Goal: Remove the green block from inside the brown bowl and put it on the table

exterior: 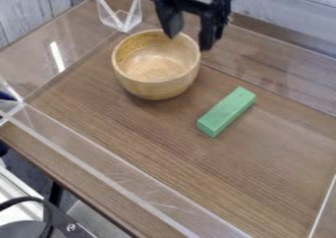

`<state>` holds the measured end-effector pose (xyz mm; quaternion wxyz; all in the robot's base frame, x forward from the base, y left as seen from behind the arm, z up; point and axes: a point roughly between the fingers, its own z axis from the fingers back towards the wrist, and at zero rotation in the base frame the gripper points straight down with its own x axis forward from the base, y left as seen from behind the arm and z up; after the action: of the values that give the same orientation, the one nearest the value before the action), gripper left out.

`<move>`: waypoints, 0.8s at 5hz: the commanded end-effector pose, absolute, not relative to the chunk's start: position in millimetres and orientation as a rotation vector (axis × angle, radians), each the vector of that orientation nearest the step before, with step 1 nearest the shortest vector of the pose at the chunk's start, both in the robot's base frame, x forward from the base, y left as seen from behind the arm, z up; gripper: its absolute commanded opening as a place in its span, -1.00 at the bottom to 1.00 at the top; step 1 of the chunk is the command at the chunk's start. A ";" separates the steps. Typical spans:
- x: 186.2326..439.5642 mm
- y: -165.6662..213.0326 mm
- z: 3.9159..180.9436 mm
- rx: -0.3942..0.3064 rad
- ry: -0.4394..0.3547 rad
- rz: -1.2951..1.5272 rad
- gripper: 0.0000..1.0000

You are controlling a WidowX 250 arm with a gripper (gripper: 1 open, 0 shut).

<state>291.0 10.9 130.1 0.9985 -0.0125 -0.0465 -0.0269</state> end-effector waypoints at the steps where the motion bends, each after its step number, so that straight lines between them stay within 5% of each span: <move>1: 301.9 -7.0 122.3 0.022 -0.120 -0.067 1.00; 4: 309.4 -1.7 109.0 0.055 -0.110 -0.142 1.00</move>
<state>298.7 -0.5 91.6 0.9970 0.0253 -0.0223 -0.0691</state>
